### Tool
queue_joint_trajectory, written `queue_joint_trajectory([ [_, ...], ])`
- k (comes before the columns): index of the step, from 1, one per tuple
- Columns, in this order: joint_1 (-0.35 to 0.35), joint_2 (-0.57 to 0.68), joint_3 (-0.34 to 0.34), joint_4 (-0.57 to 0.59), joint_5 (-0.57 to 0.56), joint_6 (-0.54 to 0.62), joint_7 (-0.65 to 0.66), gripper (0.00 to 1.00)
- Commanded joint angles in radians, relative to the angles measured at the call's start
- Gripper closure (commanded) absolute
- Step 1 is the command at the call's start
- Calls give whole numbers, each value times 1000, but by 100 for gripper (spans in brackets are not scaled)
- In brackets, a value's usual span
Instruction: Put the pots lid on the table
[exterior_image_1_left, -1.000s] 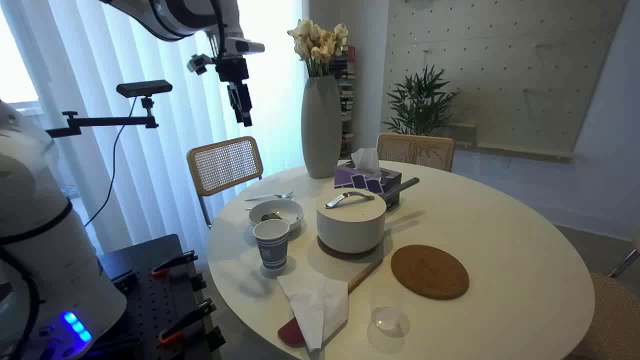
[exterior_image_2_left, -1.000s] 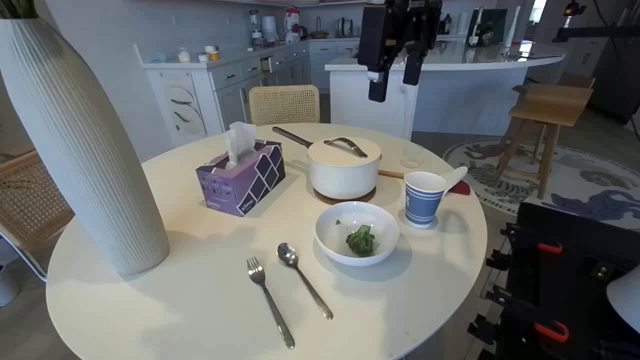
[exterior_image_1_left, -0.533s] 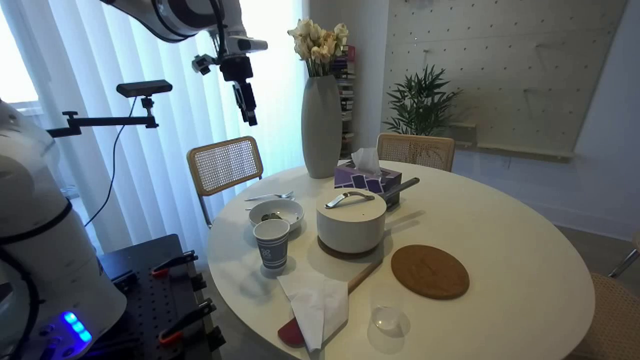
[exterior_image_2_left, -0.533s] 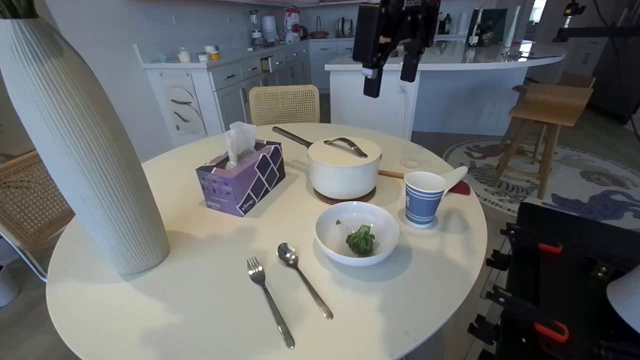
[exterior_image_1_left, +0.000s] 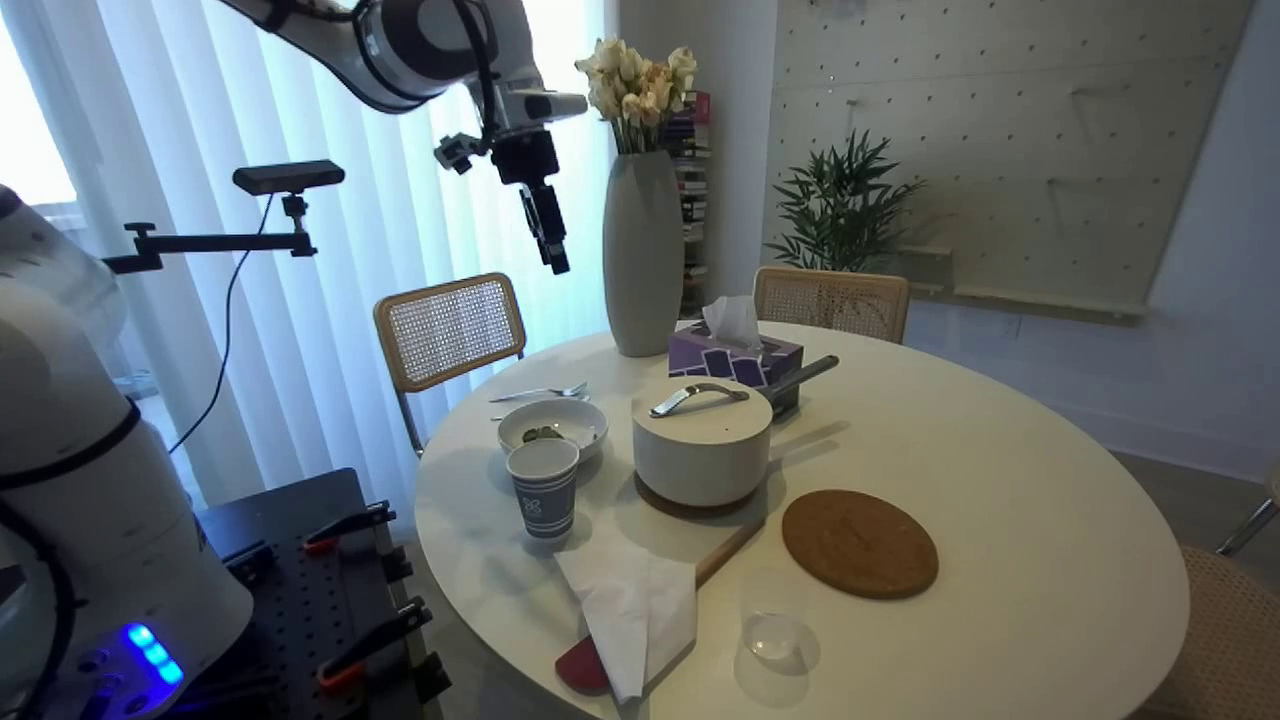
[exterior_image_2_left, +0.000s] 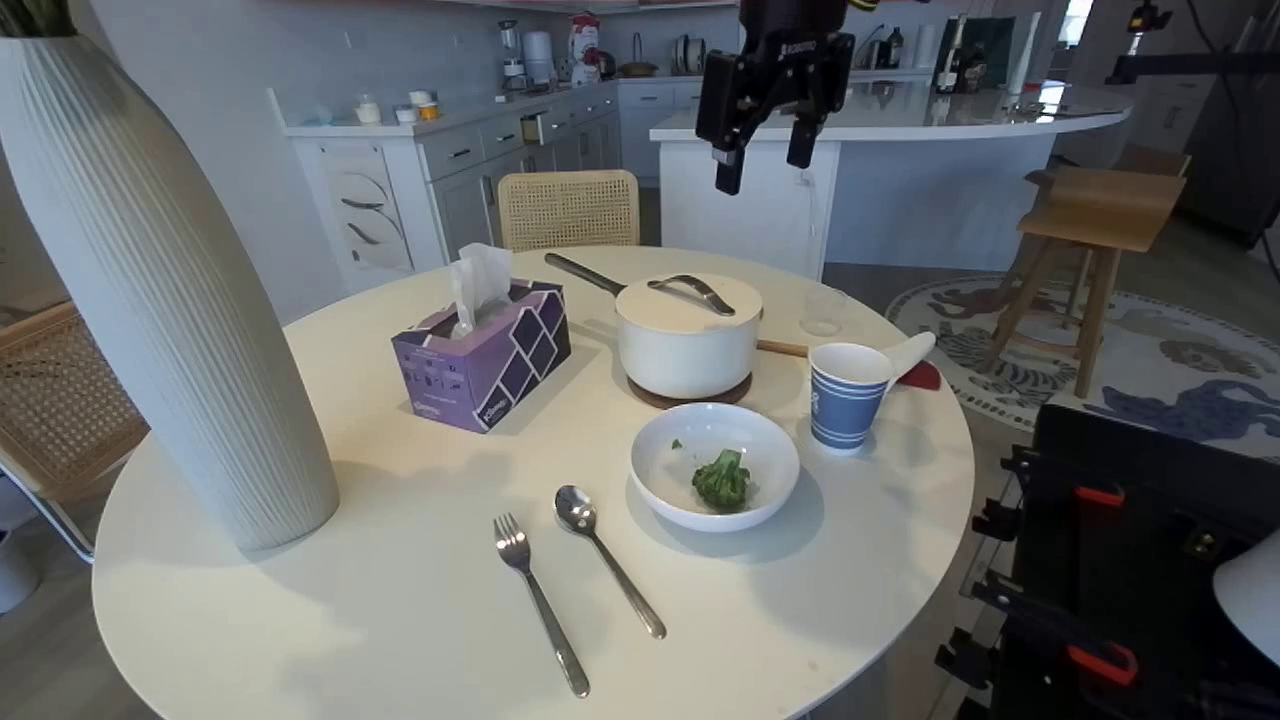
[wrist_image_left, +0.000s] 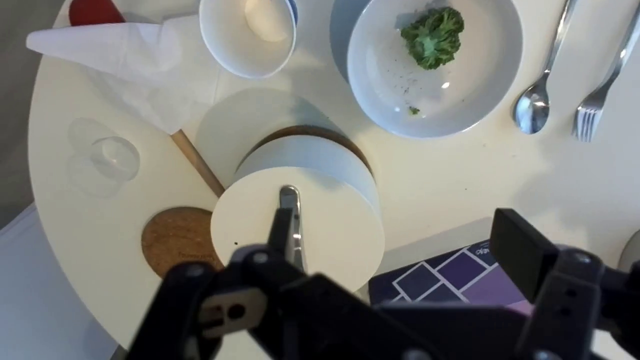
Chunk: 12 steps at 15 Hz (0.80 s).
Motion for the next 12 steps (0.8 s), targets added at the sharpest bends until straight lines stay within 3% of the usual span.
queue_joint_trajectory([
  [1, -18, 83, -37, 33, -33, 63, -18, 0],
  [8, -17, 235, -129, 105, -16, 195, -139, 0],
  [12, -12, 320, -162, 174, 6, 200, -210, 0],
])
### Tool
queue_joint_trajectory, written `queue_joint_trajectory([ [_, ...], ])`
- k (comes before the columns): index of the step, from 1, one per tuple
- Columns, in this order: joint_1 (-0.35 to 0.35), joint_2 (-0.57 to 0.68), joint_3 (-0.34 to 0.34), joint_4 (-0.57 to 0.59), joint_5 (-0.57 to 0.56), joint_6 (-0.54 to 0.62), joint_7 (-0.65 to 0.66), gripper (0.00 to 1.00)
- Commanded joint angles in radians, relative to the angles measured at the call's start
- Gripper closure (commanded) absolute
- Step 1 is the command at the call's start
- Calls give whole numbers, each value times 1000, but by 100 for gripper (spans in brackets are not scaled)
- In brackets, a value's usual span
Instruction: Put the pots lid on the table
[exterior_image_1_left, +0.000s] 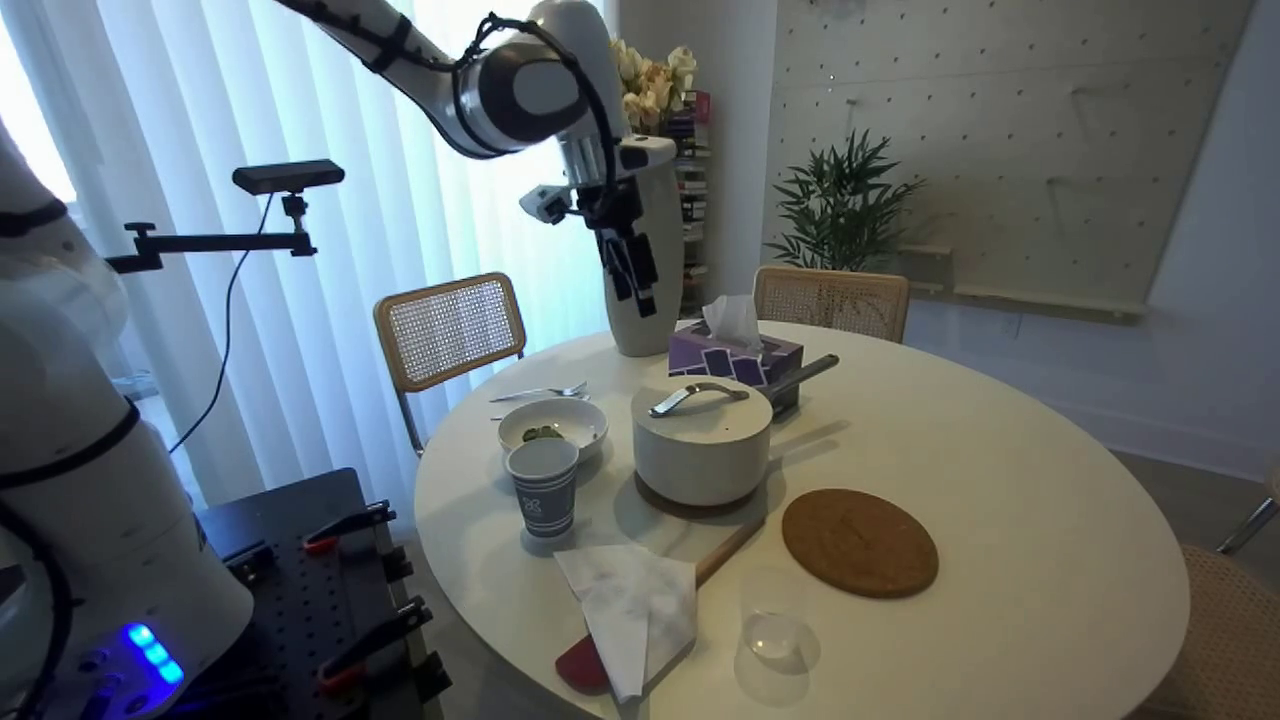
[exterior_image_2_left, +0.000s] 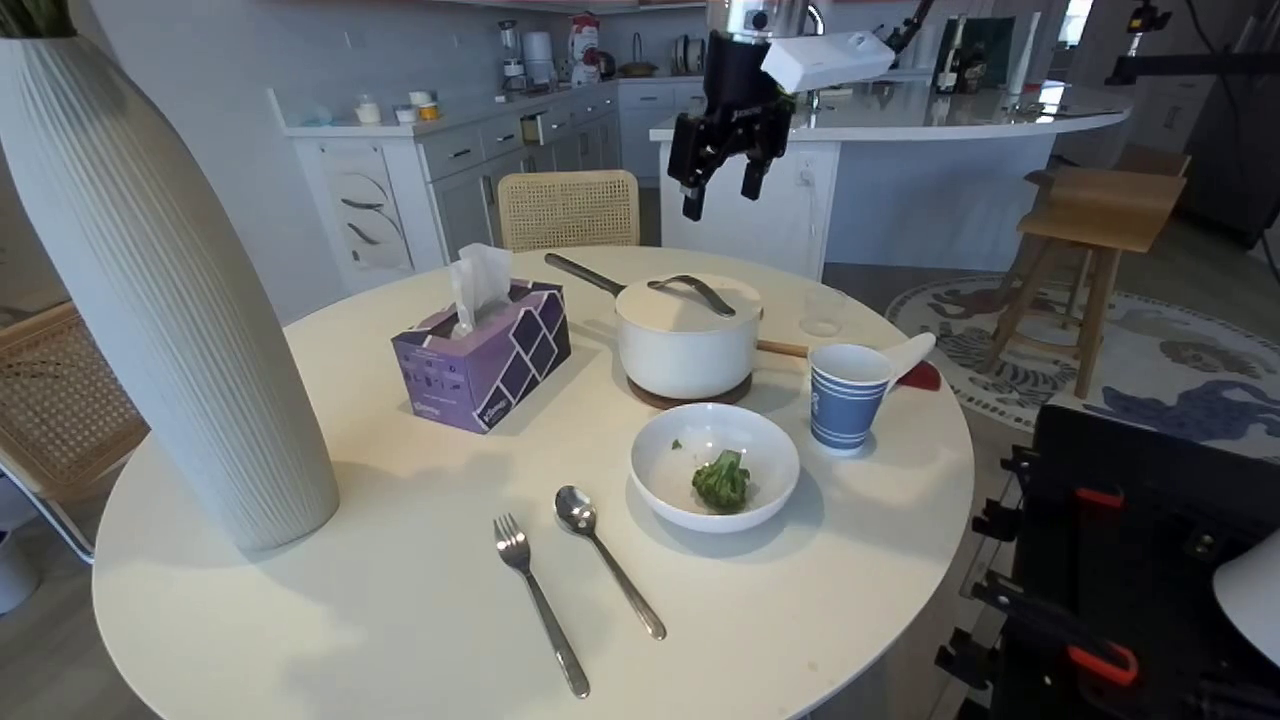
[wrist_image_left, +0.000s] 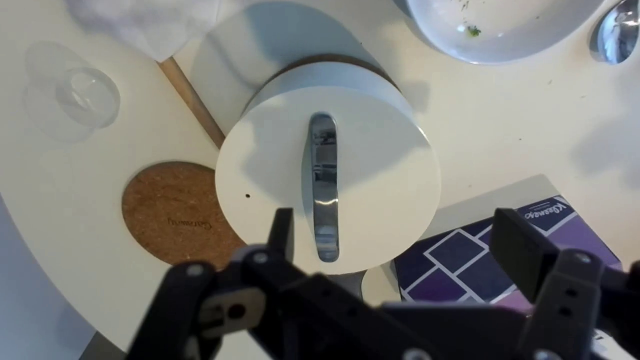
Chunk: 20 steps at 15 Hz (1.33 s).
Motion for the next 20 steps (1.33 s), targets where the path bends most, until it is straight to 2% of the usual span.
queue_joint_trajectory([
  [1, 7, 90, -21, 87, 28, -8, -57, 0],
  [11, 3, 276, -41, 237, 47, -34, -228, 0],
  [15, -7, 326, -48, 269, 83, -55, -290, 0],
  [20, -17, 365, -62, 286, 85, -94, -306, 0],
])
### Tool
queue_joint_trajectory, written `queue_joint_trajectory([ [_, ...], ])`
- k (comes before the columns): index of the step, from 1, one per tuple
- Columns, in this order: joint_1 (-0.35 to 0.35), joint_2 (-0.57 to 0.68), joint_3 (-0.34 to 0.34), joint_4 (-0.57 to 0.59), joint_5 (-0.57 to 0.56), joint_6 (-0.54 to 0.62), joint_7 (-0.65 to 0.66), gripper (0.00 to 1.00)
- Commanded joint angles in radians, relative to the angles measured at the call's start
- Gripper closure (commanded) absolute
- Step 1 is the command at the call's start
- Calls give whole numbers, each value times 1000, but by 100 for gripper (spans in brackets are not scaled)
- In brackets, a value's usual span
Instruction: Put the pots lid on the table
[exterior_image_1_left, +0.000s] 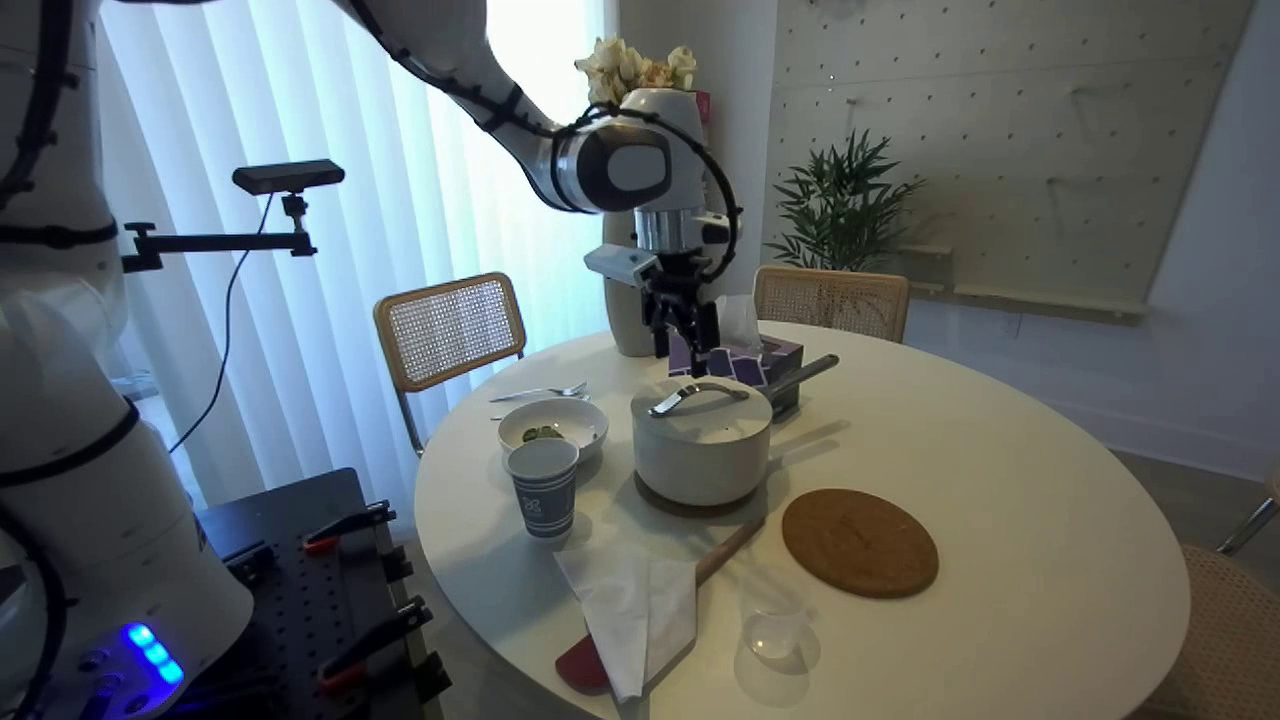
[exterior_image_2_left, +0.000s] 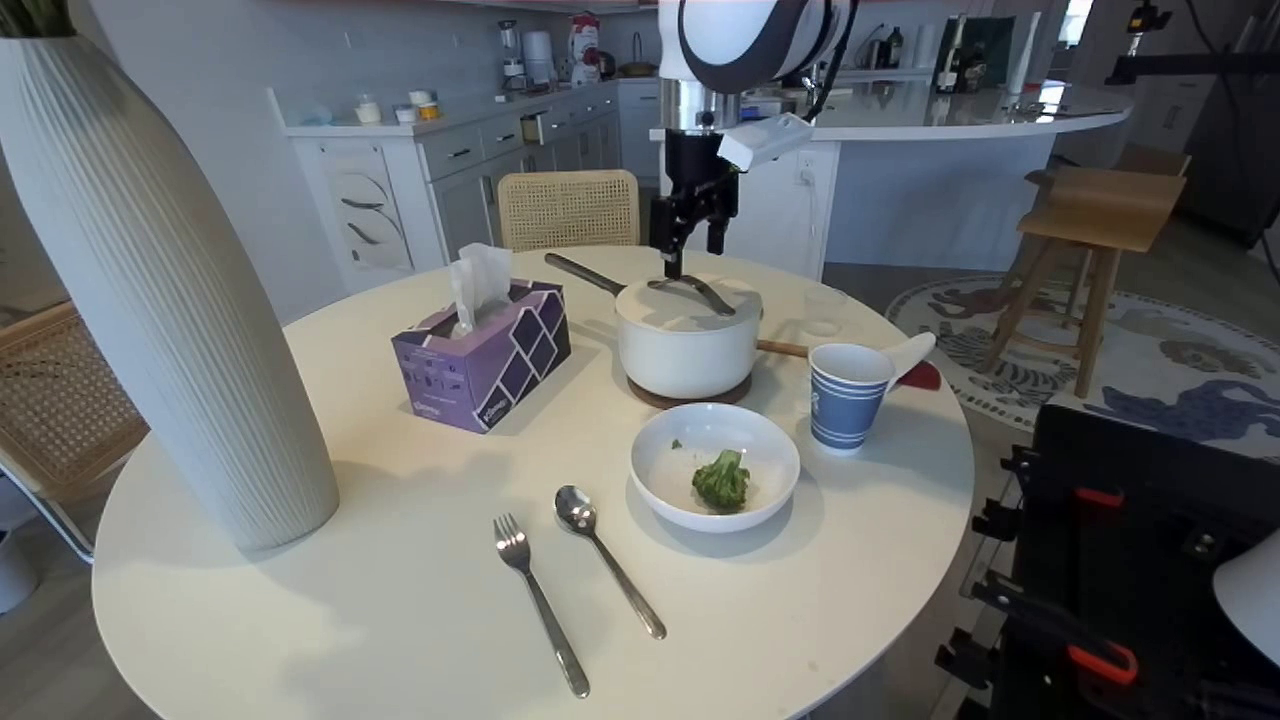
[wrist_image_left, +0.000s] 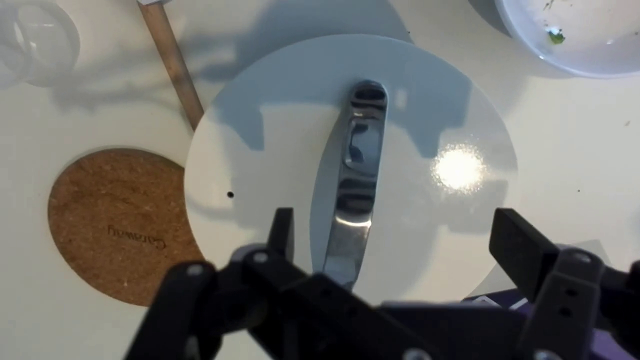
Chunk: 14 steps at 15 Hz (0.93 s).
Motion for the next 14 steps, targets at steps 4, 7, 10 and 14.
queue_joint_trajectory([
  [4, -18, 41, -24, 41, 20, -59, -36, 0],
  [7, -29, 58, -29, 48, 25, -59, -39, 0],
  [10, -35, 77, -27, 61, 27, -55, -38, 0],
  [14, -34, 112, -25, 95, 29, -59, -31, 0],
])
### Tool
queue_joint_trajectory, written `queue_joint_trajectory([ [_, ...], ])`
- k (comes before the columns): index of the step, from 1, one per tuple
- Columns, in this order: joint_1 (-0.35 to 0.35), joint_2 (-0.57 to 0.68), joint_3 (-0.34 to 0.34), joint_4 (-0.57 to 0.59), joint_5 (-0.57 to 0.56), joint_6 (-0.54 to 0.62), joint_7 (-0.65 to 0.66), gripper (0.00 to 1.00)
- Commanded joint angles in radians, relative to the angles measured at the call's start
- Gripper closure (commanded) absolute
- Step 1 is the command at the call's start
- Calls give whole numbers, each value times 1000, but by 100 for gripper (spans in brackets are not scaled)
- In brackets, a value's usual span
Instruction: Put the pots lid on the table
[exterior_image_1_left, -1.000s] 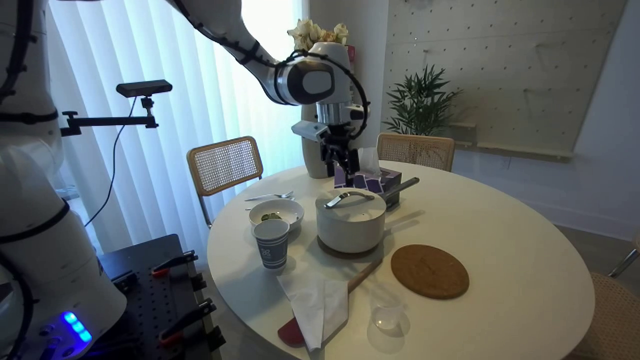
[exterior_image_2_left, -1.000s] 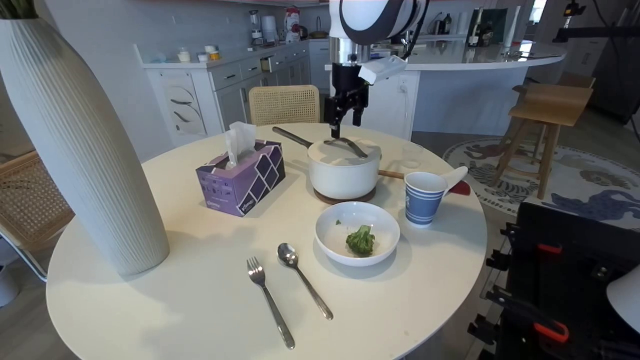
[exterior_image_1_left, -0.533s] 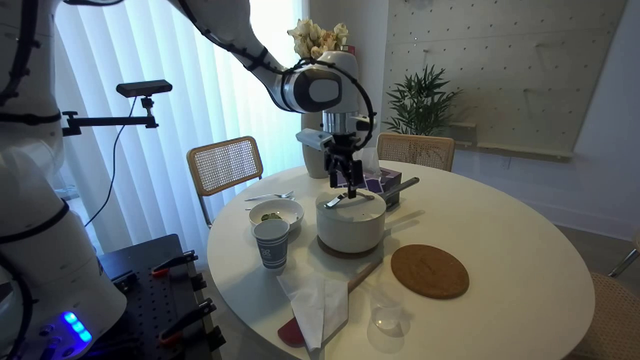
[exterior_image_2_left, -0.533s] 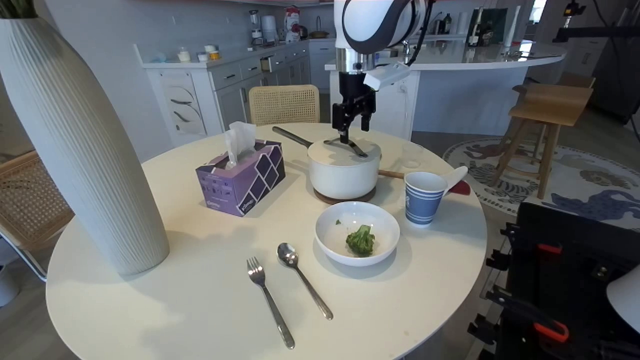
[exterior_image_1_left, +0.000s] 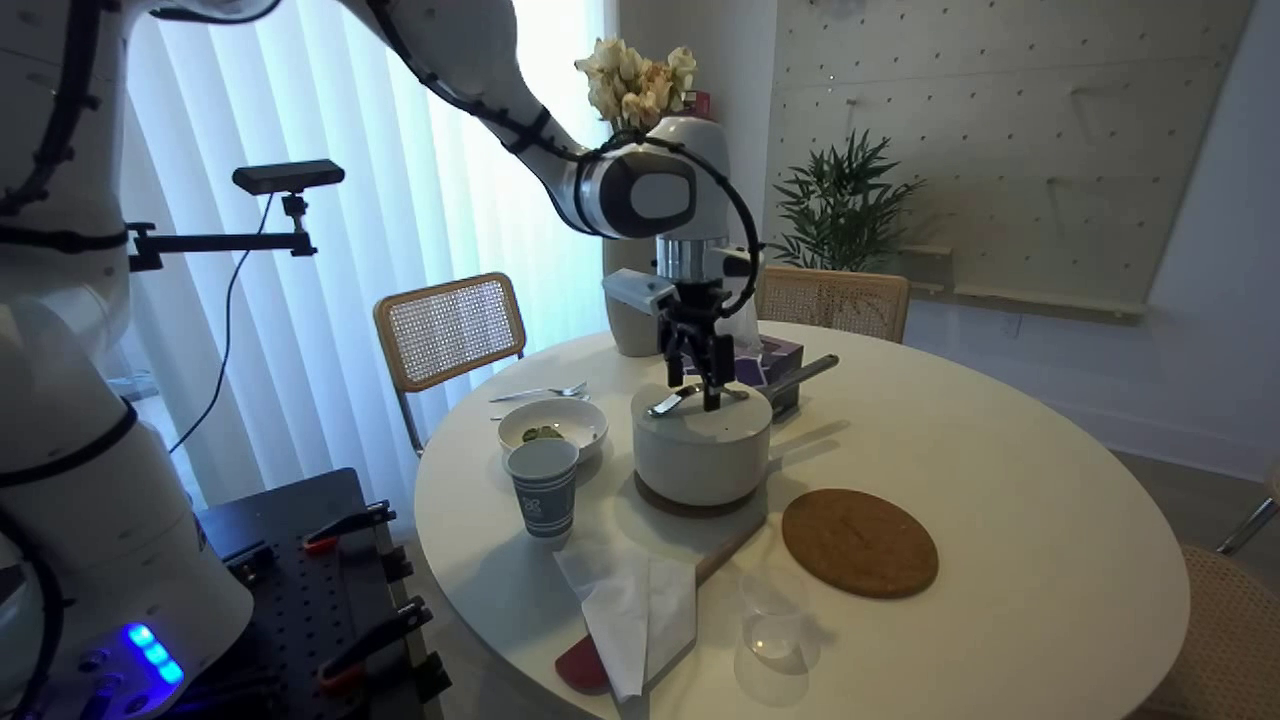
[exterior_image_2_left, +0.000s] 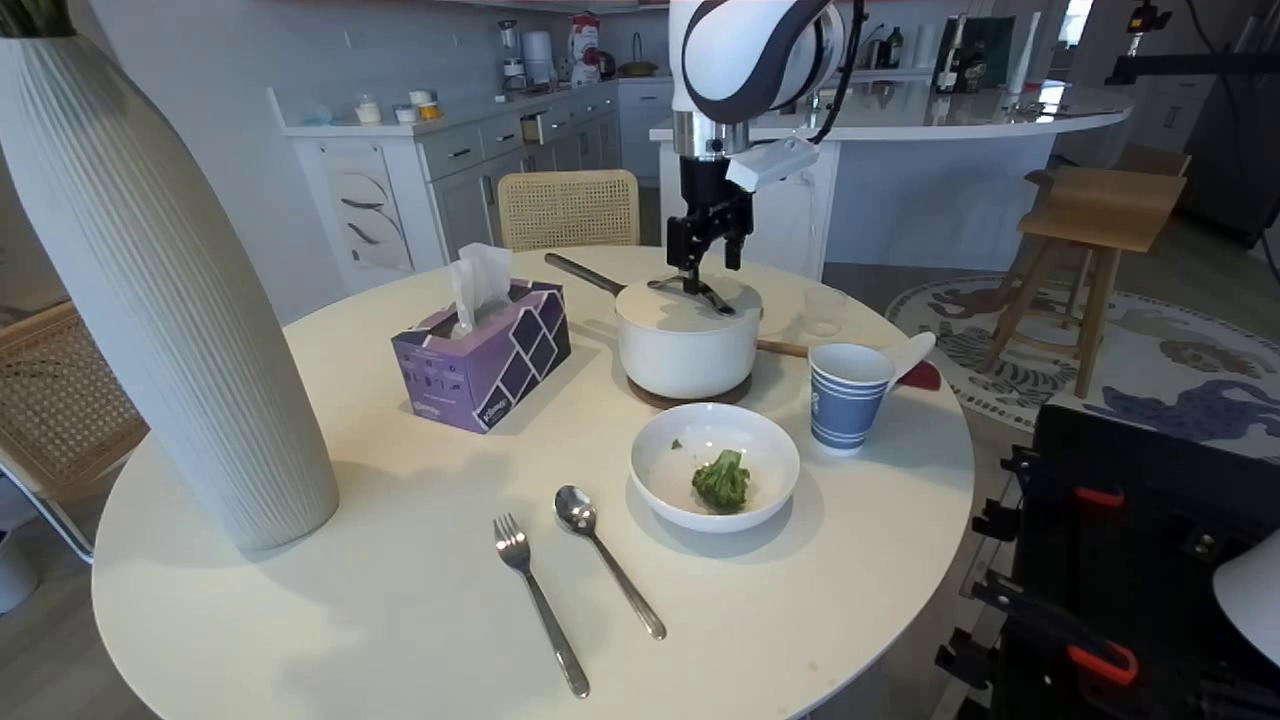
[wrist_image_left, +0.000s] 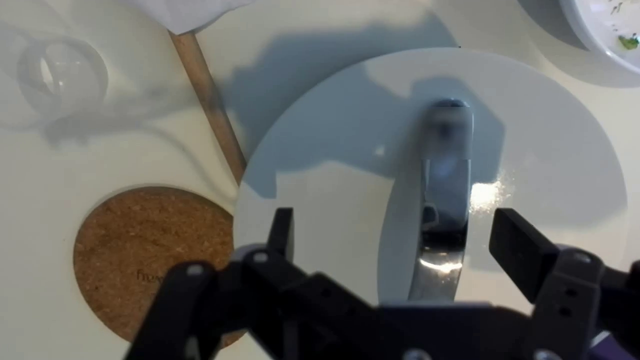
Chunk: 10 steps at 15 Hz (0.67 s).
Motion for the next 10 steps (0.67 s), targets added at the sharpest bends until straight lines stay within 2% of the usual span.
queue_joint_trajectory([
  [1, 2, 40, -1, 60, 25, -34, -26, 0],
  [5, 2, 69, 5, 88, 37, -39, -26, 0],
  [6, 2, 73, 6, 95, 43, -42, -25, 3],
  [7, 2, 76, 8, 101, 48, -44, -22, 26],
  [8, 3, 78, 8, 108, 50, -47, -20, 28],
  [10, 7, 77, 7, 117, 47, -50, -14, 39],
])
